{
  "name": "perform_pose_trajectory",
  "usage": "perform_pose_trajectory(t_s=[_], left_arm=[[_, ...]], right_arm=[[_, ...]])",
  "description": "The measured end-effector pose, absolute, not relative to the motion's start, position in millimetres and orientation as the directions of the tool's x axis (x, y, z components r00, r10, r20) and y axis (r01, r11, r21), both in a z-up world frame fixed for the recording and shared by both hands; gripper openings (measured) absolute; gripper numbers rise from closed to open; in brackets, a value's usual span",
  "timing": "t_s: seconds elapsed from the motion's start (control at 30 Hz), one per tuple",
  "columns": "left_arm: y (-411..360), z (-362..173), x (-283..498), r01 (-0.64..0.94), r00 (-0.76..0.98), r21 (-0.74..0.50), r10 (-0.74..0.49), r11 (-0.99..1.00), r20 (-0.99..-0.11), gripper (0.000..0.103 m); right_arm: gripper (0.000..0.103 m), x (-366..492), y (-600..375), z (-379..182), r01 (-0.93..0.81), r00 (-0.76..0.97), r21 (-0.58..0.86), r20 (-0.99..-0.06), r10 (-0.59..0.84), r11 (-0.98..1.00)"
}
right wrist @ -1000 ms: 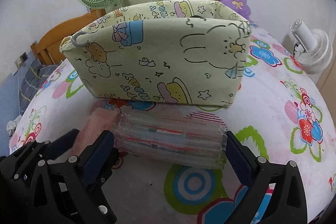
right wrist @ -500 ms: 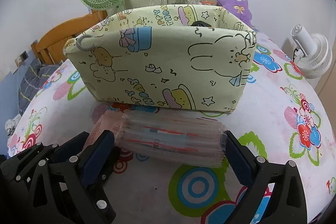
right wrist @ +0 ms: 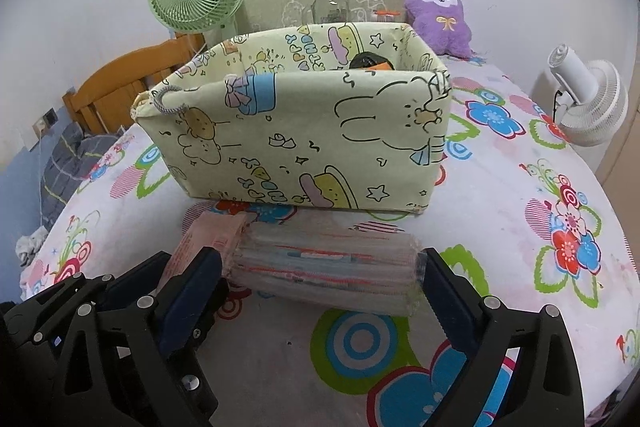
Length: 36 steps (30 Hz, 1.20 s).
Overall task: Organize soft objects
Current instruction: 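Grasp the pink paper packet with the left tool, then grasp the clear plastic bag of straws with the right tool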
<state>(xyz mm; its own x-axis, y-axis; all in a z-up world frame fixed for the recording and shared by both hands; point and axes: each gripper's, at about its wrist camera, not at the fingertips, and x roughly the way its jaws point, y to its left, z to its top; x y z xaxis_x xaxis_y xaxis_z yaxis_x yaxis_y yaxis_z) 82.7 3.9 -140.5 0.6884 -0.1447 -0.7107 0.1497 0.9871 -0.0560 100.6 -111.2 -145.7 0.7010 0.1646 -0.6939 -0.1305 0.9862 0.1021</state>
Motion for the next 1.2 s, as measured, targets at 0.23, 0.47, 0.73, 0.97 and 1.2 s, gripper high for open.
perform_pose_trajectory(t_s=[0.23,0.47,0.73,0.97,1.2], left_arm=[[2,-139,79,0.144,0.692,-0.049,-0.136,0.988,-0.709,0.039],[1,-143,80,0.135,0.683,-0.039,-0.122,0.990,-0.720,0.039],[4,-147,84,0.117,0.679,-0.028,-0.101,0.993,-0.727,0.039],[4,-152,85,0.114,0.675,-0.013,-0.088,0.993,-0.732,0.039],[3,-148,80,0.108,0.676,-0.030,-0.096,0.994,-0.730,0.039]], right_arm=[[0.094,95,-114,-143,-0.129,0.705,0.104,-0.690,0.164,0.986],[0.080,94,-116,-145,-0.119,0.692,0.091,-0.706,0.148,0.989],[0.065,93,-121,-148,-0.111,0.675,0.106,-0.722,0.153,0.988],[0.070,84,-127,-148,-0.141,0.665,0.115,-0.725,0.180,0.983],[0.075,84,-132,-144,-0.144,0.679,0.072,-0.718,0.152,0.987]])
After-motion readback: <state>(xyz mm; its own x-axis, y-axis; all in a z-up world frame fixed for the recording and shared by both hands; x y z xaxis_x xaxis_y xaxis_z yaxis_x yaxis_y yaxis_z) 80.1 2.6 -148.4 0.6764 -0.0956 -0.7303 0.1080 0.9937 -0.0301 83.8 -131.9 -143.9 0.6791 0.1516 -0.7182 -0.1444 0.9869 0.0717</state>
